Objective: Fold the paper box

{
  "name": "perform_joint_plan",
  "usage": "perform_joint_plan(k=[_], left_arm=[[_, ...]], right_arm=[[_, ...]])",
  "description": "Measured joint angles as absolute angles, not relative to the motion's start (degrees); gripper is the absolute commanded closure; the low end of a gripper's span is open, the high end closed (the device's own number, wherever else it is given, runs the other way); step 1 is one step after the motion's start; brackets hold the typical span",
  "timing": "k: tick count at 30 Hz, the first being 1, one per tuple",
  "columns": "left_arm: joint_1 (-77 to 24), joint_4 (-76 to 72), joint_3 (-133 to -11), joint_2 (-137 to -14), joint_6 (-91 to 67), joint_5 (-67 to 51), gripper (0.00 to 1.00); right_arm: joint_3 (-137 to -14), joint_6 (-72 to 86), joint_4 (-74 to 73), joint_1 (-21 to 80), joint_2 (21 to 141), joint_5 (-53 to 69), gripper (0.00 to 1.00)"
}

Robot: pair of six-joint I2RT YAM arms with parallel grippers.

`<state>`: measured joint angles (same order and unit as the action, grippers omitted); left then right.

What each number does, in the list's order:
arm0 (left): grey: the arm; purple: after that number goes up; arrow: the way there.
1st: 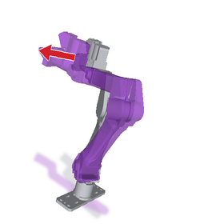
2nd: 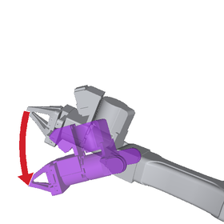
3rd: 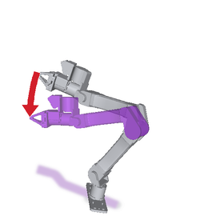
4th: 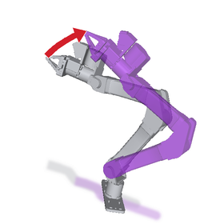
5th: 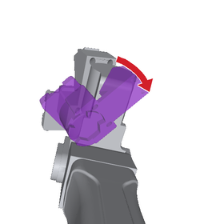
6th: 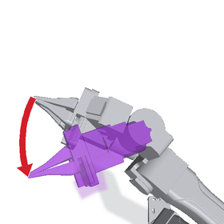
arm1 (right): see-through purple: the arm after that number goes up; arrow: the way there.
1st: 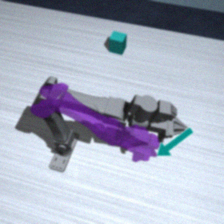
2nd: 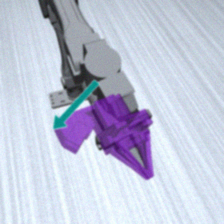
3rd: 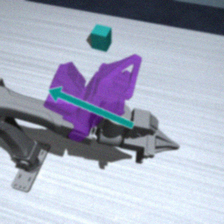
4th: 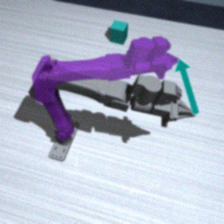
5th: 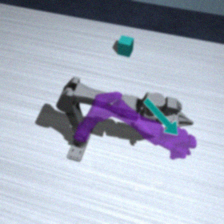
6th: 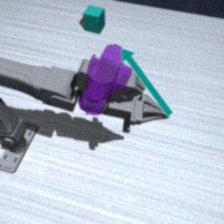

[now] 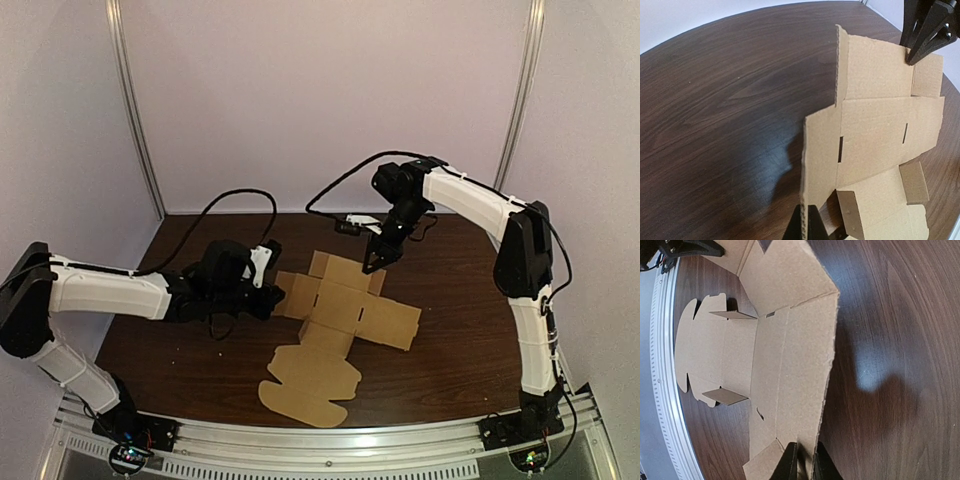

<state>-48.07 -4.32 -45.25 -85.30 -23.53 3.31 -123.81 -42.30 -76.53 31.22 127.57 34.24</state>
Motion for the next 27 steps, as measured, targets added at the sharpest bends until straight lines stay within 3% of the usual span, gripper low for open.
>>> perform_joint_plan(k=[9,14,27], left_arm=[[-48.1,-6.3,-44.1,-87.0,-25.6,3.8,1.00],[-48.1,-7.9,-43.4,-89.4,-27.0,4.7,1.00],[-48.1,-19.0,-38.2,-93.0,-30.6,6.7,1.00]], right_arm=[[-117.1,-41.8,-72.7,32.6,125.8,34.0,0.97],[-110.7,-42.2,-68.7,36.0,121.0,29.3,0.97],[-108.1,-40.0,-64.3,43.0,117.8,16.1,1.00]])
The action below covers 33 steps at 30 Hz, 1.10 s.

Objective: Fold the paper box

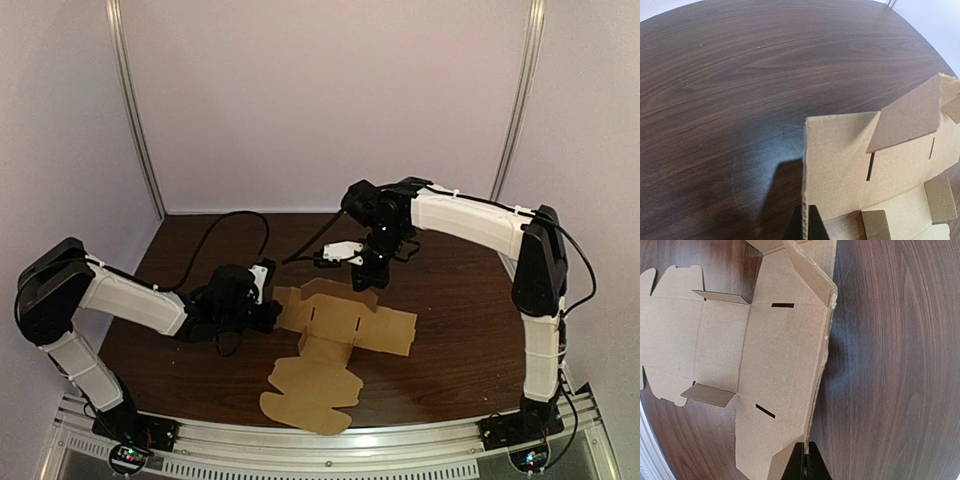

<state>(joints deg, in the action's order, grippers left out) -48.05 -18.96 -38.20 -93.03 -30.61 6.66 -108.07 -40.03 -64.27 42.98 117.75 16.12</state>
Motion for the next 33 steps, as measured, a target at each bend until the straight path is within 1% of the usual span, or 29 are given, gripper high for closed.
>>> perform_joint_plan(k=[4,8,9,12,14,16,18,20,22,27,33], left_arm=[[-48.1,-23.4,-35.7,-93.3,-31.4,6.8,1.00],[-48.6,-27.5,-33.8,-93.5,-31.5,7.4,0.96],[-49.0,-29.0,-33.2,-93.7,-31.5,7.7,0.93],[-50.3,-33.3,-31.4,-93.9,-31.0,8.4,0.80],[-51.5,-36.0,-30.8,-93.9,-30.3,8.4,0.74],[-52.3,-38.4,-30.7,-93.9,-29.9,8.1,0.72],[-52.6,-39.7,-30.6,-93.6,-29.5,7.8,0.77],[-52.7,-39.6,-30.6,-92.7,-28.7,7.8,0.86],[-52.7,-39.1,-30.7,-91.9,-28.3,7.9,0.90],[-52.7,-37.2,-32.3,-91.4,-27.5,8.3,0.95],[-52.7,-37.1,-32.5,-91.4,-27.7,9.3,0.96]], right_arm=[[-107.2,-39.1,-62.3,45.6,117.8,10.2,1.00],[-107.5,-37.2,-61.3,46.7,117.8,6.3,1.00],[-107.5,-36.9,-60.9,46.9,117.8,5.6,1.00],[-107.2,-36.4,-59.4,47.4,117.8,3.2,1.00],[-106.3,-36.2,-57.6,47.7,117.8,1.6,1.00],[-104.6,-36.3,-55.0,48.0,117.8,-0.3,1.00],[-103.3,-37.1,-52.6,48.2,117.8,-1.5,1.00],[-103.0,-37.7,-51.1,48.3,117.8,-2.2,1.00],[-103.0,-37.9,-50.3,48.3,117.8,-2.7,1.00],[-103.2,-38.2,-50.4,48.2,117.8,-2.5,1.00],[-103.7,-38.2,-51.1,48.2,118.1,-0.9,0.99]])
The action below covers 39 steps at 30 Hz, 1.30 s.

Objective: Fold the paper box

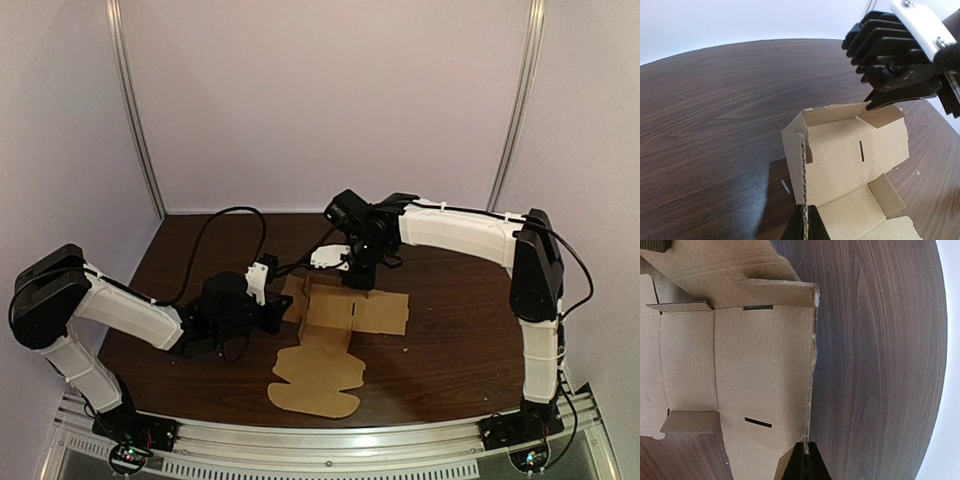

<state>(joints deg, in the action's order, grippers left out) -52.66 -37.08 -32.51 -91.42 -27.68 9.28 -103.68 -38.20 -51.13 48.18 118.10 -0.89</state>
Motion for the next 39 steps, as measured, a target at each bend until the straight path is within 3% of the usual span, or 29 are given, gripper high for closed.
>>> perform_joint_plan(k=[24,31,35,39], left_arm=[[-52.7,-37.2,-32.2,-91.4,-29.1,12.1,0.99],[-52.7,-36.8,-31.8,-91.4,-29.1,12.6,0.99],[-52.7,-35.8,-31.2,-91.4,-29.1,12.6,0.99],[-52.9,-35.0,-31.2,-91.4,-29.1,12.7,0.99]], right_arm=[[-104.6,-35.5,-49.9,46.9,120.7,3.2,0.93],[-104.7,-34.9,-48.7,46.5,121.5,6.2,0.79],[-104.4,-34.9,-47.6,46.5,122.0,8.1,0.84],[-104.5,-35.2,-46.9,46.5,122.1,8.8,0.81]])
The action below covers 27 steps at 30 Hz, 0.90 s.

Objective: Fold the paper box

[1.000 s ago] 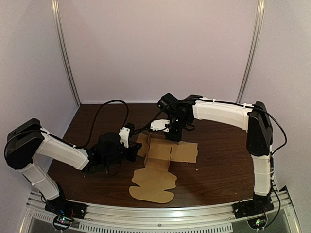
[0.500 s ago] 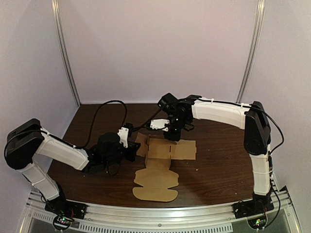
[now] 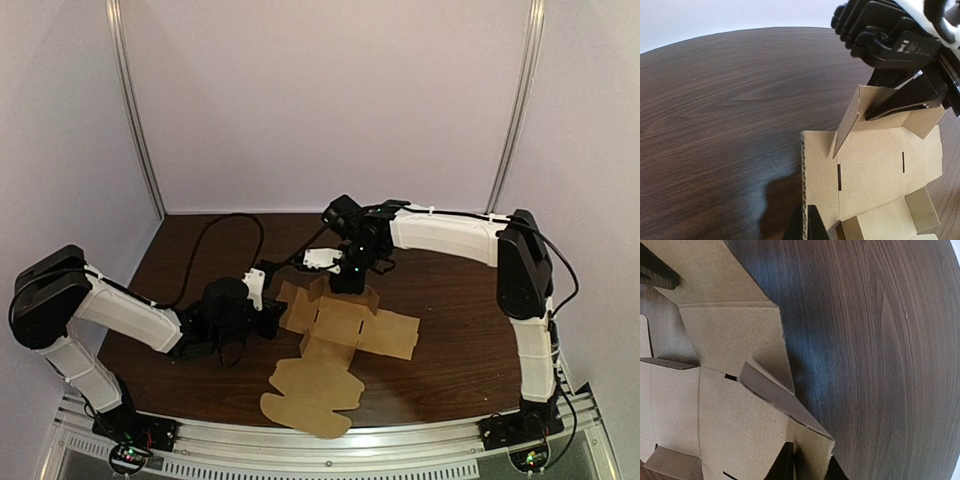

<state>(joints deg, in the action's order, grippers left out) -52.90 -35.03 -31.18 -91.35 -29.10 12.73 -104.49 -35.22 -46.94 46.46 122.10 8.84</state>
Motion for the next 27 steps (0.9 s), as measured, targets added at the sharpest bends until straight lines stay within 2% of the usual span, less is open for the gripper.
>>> perform_joint_plan(k=[8,16,27], left_arm=[[-53.0,-31.3,-31.2,-89.9,-29.1,14.9,1.00],[-53.0,-29.8,-30.1,-86.7,-29.1,18.5,1.00],[-53.0,-29.8,-30.0,-86.7,-29.1,18.8,1.00]], right_arm=[[-106.4,-35.6,-50.9,45.9,122.4,8.5,0.72],[-108.5,-34.3,-58.9,42.4,123.0,12.5,0.78],[-110.7,-31.5,-59.9,41.3,123.7,16.9,0.80]])
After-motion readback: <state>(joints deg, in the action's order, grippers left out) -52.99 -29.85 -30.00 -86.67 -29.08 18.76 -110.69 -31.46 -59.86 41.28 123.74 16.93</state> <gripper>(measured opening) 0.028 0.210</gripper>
